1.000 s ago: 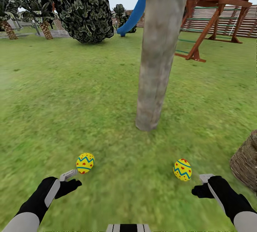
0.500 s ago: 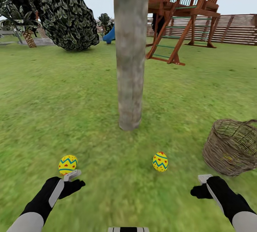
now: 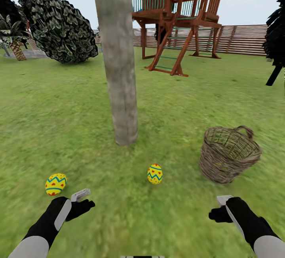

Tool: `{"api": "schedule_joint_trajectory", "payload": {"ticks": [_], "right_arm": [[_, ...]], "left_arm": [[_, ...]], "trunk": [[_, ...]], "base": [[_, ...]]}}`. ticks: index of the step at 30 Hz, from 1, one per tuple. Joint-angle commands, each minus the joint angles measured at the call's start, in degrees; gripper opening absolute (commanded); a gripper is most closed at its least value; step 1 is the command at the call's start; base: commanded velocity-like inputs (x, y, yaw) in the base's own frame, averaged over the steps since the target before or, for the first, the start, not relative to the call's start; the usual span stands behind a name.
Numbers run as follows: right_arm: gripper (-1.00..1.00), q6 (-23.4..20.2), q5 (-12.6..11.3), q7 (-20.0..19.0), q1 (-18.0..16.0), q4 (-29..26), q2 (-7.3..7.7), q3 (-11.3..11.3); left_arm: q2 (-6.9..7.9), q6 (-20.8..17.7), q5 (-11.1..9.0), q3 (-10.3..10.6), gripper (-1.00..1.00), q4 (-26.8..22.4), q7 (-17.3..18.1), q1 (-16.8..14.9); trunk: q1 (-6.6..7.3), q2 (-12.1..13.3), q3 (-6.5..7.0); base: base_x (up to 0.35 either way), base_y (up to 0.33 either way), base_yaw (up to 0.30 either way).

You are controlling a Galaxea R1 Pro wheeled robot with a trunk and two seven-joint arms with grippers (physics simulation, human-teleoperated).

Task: Take the three Easter eggs out of the wicker basket on the lawn in the garden, then place them on the lawn next to a single tree (choose any tree) so that all three eggs are next to the same tree and none are left in the basket.

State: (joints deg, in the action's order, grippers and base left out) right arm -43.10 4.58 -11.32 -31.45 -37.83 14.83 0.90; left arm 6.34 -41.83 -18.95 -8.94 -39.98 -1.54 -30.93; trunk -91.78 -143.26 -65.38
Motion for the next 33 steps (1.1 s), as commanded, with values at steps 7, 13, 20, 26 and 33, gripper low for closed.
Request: {"api": "schedule_joint_trajectory", "payload": {"ticks": [7,13,20,26,33], "right_arm": [[1.0,-0.1,0.5,-0.2,0.0,0.0,0.04,0.1],[1.0,-0.1,0.6,-0.1,0.0,0.0,-0.04,0.1],[1.0,-0.1,0.6,-0.1,0.0,0.0,-0.16,0.2],[1.0,-0.1,0.6,0.0,0.0,0.1,-0.19,0.2],[1.0,-0.1,0.5,-0.2,0.0,0.1,-0.15,0.2]], "left_arm": [[-0.03,-0.4,-0.5,-0.2,1.0,-0.1,-0.1,0.0],[-0.63,-0.4,-0.4,-0.2,1.0,0.0,-0.2,0.0],[-1.14,-0.4,-0.3,-0.1,1.0,0.1,-0.2,0.0],[-1.21,-0.4,-0.3,-0.1,1.0,0.1,-0.2,0.0],[-1.58,-0.4,-0.3,-0.1,1.0,0.1,-0.2,0.0]], "trunk": [[0.99,1.6,1.21],[2.3,4.0,2.23],[3.84,6.8,3.48],[5.16,9.2,4.56],[6.7,12.1,5.9]], "base": [[-0.062,-0.107,0.054],[-0.002,-0.003,0.277],[0.0,0.0,0.295],[0.0,0.0,0.297],[0.0,0.0,0.195]]}}
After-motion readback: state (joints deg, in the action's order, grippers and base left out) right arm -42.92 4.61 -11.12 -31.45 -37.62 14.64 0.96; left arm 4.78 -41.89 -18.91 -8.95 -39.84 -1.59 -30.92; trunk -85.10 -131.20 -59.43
